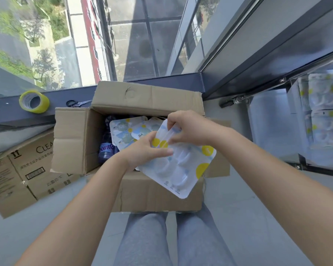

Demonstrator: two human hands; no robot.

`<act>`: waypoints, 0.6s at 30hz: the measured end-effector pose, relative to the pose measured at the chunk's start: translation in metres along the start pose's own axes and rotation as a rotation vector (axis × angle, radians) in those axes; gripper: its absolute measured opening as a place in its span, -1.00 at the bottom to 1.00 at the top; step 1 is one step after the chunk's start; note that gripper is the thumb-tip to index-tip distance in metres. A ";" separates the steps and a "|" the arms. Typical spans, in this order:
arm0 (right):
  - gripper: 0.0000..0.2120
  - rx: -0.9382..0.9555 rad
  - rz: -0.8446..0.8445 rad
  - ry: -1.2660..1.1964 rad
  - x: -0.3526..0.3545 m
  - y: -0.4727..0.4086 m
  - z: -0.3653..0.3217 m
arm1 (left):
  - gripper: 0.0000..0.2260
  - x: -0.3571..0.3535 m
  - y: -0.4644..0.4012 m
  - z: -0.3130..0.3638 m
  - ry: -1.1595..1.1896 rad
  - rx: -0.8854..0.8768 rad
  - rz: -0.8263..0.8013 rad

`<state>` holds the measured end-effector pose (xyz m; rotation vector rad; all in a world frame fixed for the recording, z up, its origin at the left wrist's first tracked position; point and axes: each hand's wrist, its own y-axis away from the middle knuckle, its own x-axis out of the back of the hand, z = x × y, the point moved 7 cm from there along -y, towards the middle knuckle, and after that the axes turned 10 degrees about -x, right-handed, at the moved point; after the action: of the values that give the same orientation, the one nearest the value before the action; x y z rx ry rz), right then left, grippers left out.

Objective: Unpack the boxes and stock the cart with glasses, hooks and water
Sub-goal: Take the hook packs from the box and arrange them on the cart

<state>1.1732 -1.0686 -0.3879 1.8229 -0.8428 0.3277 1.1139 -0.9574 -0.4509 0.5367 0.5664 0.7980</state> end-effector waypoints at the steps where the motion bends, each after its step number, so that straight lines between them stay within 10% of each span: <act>1: -0.75 0.003 0.027 -0.058 0.001 0.004 0.002 | -0.45 -0.004 0.000 0.002 -0.027 -0.006 -0.011; 6: -0.50 -0.018 0.154 -0.171 -0.002 0.023 0.023 | -0.56 -0.024 0.001 0.004 0.090 -0.008 -0.002; 11: -0.52 -0.389 0.660 -0.672 -0.005 0.088 0.102 | -0.58 -0.038 -0.002 -0.002 0.246 -0.030 0.167; 18: -0.84 -0.587 0.431 -1.271 -0.123 0.161 0.166 | -0.59 -0.126 -0.010 -0.009 0.273 -0.081 0.204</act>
<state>0.9487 -1.2014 -0.4135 1.1224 -1.9397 -0.8526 1.0413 -1.0595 -0.4304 0.4174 0.7346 1.0934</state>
